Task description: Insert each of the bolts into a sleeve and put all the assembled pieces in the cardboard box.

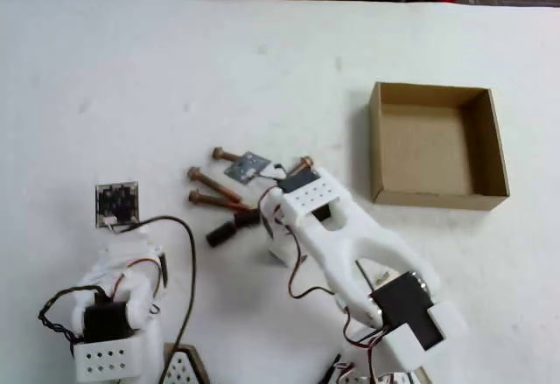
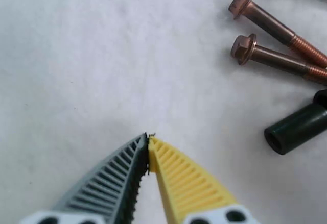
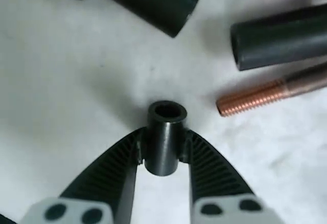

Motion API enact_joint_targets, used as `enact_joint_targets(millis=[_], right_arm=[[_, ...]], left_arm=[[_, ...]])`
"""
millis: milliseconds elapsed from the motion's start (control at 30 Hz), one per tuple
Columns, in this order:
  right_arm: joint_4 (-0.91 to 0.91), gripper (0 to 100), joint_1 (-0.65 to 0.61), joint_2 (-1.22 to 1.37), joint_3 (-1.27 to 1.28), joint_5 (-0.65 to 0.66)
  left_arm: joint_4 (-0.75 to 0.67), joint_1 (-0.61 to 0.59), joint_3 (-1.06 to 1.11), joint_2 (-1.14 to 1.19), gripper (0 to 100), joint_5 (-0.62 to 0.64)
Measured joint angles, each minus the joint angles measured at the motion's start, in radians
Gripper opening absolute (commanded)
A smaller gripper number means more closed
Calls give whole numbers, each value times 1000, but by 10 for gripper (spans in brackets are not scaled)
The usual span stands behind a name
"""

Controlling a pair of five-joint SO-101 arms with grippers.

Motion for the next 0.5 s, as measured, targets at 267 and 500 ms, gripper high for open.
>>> enact_joint_targets(millis=[267, 500], right_arm=[[-51, 17, 0, -5, 34, 38], [-71, 16, 0, -6, 40, 40]], left_arm=[[0, 0, 0, 0, 23, 0], [0, 0, 0, 0, 23, 0]])
